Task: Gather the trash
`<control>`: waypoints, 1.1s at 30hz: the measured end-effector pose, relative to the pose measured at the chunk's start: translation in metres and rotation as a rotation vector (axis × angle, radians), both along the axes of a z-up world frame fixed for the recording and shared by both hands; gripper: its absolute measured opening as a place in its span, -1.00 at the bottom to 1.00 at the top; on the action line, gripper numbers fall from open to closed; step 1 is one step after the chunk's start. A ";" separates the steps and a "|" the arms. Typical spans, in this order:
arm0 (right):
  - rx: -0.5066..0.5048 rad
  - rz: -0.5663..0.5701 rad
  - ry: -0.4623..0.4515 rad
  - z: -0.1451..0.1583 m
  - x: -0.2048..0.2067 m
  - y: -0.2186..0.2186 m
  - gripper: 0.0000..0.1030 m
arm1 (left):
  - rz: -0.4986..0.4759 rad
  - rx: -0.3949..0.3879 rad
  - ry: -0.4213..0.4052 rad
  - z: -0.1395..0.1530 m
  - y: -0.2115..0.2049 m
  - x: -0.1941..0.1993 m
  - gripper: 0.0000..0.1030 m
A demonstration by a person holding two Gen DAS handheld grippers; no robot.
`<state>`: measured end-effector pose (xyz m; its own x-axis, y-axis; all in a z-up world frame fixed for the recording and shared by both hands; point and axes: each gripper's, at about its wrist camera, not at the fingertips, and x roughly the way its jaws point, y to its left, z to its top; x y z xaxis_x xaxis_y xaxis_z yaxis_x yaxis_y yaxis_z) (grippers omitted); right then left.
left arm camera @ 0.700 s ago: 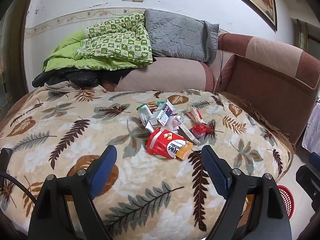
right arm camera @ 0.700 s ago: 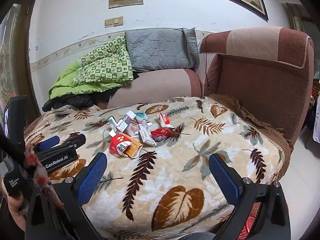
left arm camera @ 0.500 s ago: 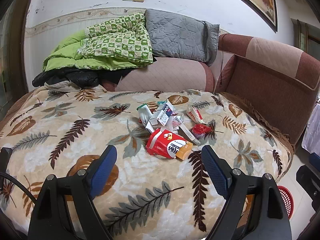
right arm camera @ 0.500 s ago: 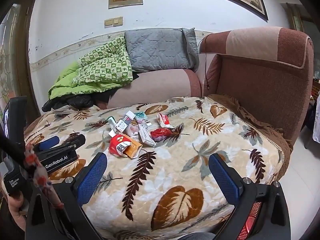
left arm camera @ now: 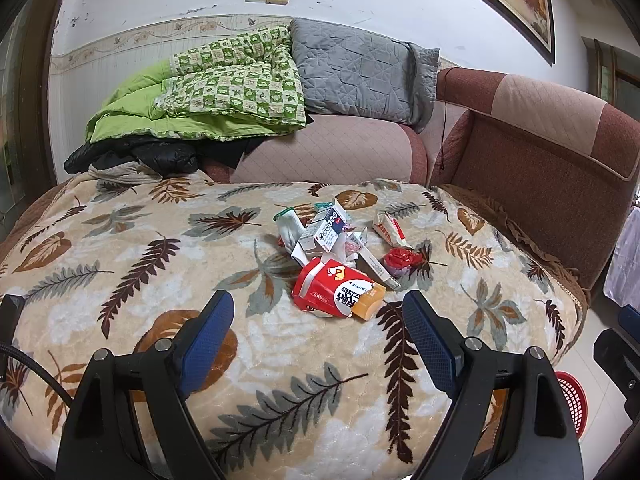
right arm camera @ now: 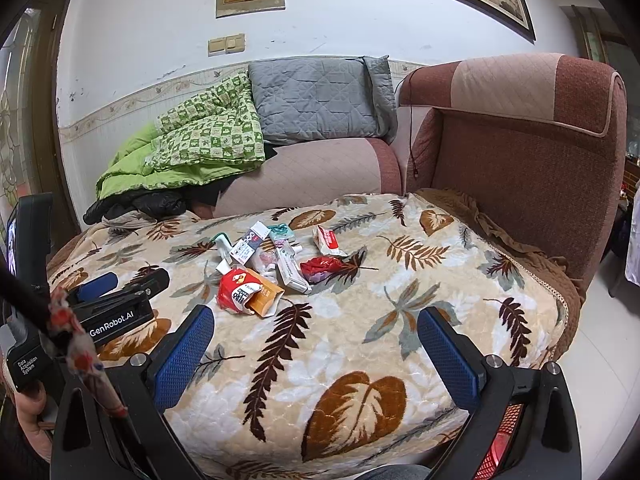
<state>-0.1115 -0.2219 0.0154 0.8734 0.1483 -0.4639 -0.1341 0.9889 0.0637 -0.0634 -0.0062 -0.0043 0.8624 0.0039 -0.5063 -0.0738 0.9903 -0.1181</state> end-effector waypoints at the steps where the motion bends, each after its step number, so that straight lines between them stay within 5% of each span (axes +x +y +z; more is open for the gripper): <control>1: 0.001 0.002 0.000 0.000 0.000 0.000 1.00 | 0.001 0.000 0.002 0.000 -0.002 -0.001 0.66; 25: -0.011 -0.009 0.031 0.001 0.005 0.000 1.00 | 0.012 -0.003 0.010 -0.001 0.006 -0.001 0.66; 33: 0.061 0.054 0.059 -0.008 0.028 -0.001 1.00 | 0.027 -0.094 0.076 0.004 0.034 0.017 0.66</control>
